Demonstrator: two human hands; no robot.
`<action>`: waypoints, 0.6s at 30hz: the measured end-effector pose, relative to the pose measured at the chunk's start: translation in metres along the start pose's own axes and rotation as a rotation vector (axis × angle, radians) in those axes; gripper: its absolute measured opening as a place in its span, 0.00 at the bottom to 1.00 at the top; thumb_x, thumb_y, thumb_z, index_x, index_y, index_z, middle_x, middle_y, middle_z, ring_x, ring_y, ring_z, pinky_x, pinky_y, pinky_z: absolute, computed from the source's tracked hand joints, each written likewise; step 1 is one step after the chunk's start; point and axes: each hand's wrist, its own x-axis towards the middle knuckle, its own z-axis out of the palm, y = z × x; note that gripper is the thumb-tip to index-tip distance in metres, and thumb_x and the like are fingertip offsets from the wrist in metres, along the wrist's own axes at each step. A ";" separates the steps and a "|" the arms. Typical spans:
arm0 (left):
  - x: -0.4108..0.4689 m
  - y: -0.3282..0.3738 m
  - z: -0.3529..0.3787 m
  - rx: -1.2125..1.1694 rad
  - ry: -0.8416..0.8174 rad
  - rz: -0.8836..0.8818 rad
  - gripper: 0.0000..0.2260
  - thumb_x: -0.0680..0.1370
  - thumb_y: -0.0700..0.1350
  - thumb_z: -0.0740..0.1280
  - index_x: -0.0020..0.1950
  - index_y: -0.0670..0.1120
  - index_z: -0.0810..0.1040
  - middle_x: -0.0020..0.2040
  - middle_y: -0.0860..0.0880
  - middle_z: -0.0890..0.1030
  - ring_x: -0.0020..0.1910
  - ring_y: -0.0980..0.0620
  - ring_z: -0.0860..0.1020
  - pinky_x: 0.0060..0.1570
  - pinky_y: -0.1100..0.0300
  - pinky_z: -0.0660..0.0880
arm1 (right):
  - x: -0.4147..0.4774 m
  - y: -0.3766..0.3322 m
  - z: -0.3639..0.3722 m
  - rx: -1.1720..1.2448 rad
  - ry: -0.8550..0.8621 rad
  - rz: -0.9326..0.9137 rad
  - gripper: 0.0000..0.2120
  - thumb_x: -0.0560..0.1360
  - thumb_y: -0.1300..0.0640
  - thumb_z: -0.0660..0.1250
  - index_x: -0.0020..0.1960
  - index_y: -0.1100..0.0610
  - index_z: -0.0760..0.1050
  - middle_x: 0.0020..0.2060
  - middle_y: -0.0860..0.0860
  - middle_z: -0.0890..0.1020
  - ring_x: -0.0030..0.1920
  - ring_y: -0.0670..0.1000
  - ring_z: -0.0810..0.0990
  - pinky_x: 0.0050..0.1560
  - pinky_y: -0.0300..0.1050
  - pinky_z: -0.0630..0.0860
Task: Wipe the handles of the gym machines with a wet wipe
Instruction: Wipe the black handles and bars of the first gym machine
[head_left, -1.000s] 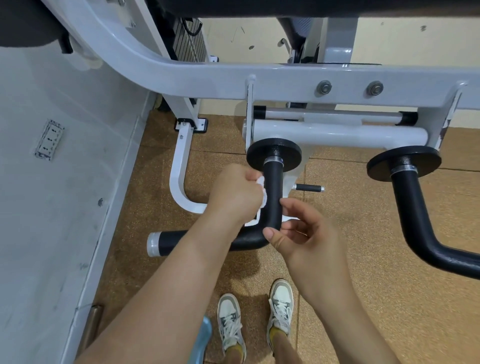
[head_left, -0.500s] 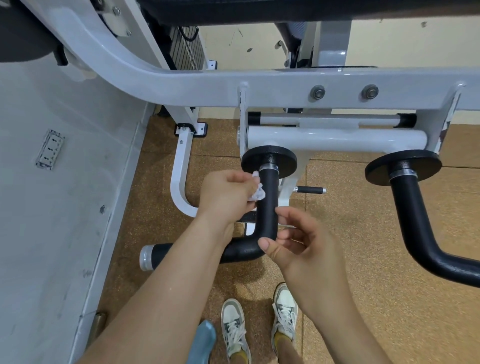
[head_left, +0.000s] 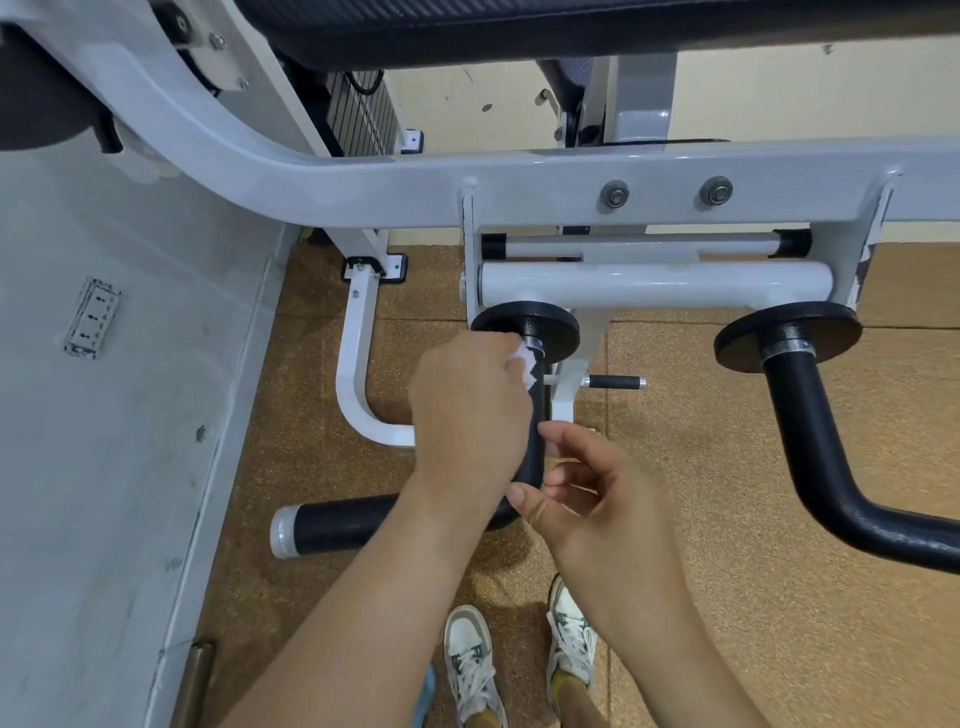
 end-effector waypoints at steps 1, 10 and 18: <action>0.000 -0.001 0.003 0.148 0.045 0.124 0.05 0.75 0.38 0.68 0.43 0.46 0.81 0.38 0.49 0.82 0.39 0.50 0.79 0.37 0.63 0.67 | 0.000 0.001 0.000 -0.011 -0.001 -0.006 0.24 0.66 0.61 0.77 0.55 0.42 0.75 0.39 0.50 0.78 0.37 0.42 0.78 0.44 0.34 0.76; 0.009 -0.014 -0.004 0.405 -0.080 0.602 0.09 0.67 0.33 0.70 0.47 0.40 0.81 0.41 0.45 0.78 0.42 0.45 0.76 0.31 0.56 0.72 | 0.010 0.001 -0.001 0.021 0.016 0.002 0.18 0.69 0.63 0.75 0.51 0.44 0.77 0.38 0.49 0.78 0.34 0.40 0.77 0.40 0.32 0.76; 0.018 -0.027 0.011 0.144 -0.031 0.565 0.05 0.75 0.40 0.66 0.47 0.41 0.81 0.44 0.48 0.77 0.46 0.51 0.73 0.41 0.53 0.75 | 0.029 -0.008 -0.002 -0.006 0.035 -0.102 0.21 0.75 0.65 0.66 0.60 0.41 0.73 0.51 0.38 0.78 0.44 0.37 0.77 0.44 0.29 0.74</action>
